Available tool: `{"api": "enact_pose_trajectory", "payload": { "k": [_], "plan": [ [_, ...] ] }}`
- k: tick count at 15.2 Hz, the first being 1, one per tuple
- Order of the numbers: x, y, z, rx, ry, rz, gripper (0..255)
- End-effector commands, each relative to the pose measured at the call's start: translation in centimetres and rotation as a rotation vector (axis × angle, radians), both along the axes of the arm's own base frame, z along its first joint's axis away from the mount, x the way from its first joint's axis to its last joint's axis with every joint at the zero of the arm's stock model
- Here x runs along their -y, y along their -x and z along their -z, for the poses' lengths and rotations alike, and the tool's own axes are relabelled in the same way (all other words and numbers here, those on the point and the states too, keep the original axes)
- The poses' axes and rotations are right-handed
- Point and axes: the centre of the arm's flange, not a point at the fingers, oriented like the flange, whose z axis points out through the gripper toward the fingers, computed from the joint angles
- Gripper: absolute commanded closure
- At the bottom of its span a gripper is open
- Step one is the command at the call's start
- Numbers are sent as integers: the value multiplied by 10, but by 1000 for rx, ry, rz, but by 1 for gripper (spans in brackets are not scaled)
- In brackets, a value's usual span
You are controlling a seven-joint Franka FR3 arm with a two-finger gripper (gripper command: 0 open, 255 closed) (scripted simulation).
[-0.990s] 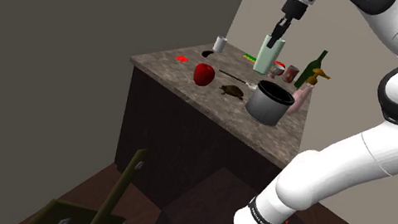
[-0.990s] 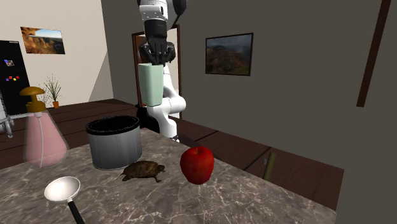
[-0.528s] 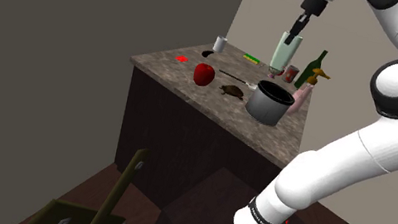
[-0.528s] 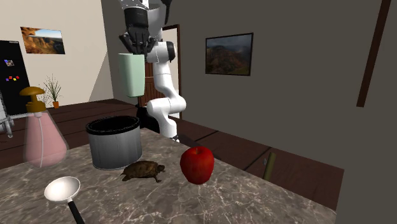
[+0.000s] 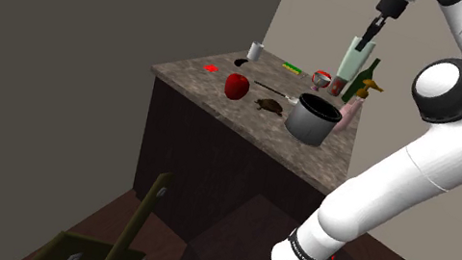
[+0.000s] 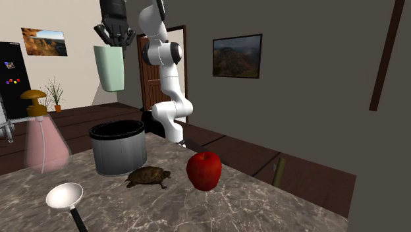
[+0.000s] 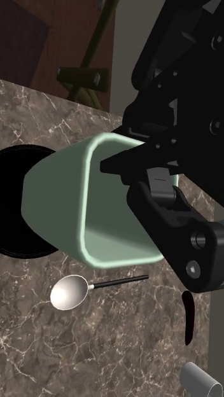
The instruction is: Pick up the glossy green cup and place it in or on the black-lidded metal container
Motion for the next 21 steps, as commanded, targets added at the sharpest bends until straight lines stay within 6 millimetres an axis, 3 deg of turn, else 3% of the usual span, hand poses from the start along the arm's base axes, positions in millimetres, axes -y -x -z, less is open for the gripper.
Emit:
{"api": "enact_pose_trajectory", "payload": {
  "k": [1,21],
  "plan": [
    [3,4,7,0,0,-1,255],
    [3,4,112,0,0,-1,255]
  ]
}}
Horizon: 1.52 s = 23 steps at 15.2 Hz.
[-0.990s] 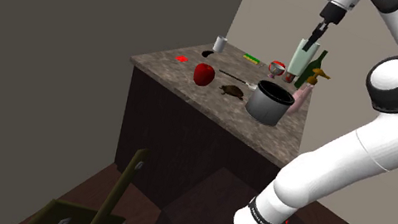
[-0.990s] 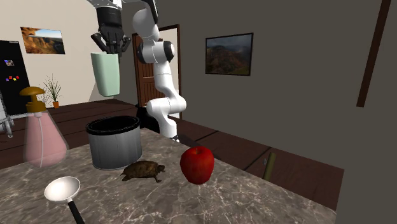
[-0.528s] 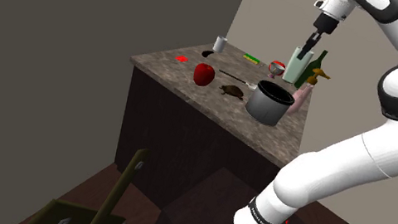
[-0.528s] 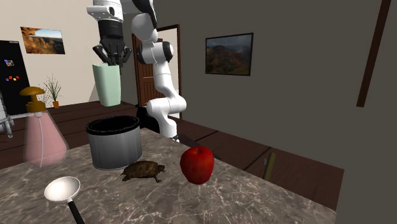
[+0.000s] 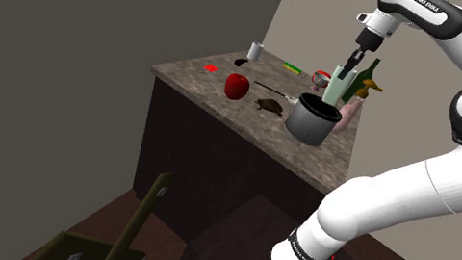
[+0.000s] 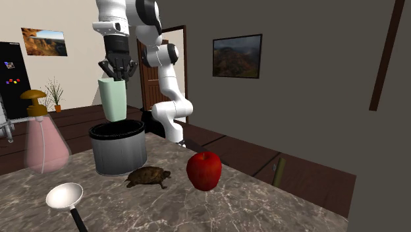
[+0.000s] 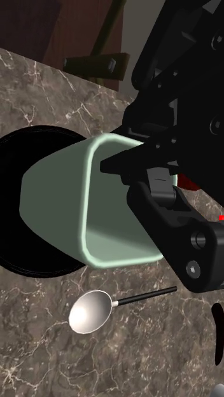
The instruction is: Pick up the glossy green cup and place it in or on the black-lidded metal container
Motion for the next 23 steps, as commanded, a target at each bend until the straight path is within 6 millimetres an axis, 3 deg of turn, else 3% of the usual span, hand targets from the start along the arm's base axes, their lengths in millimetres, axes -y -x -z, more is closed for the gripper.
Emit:
{"api": "enact_pose_trajectory", "payload": {
  "k": [1,10,11,16,20,23],
  "plan": [
    [1,-1,10,1,0,0,255],
    [1,-1,16,1,0,0,255],
    [1,-1,16,1,0,0,0],
    [1,-1,16,1,0,0,0],
    [1,2,-34,1,0,0,0],
    [1,2,-34,1,0,0,0]
  ]
}}
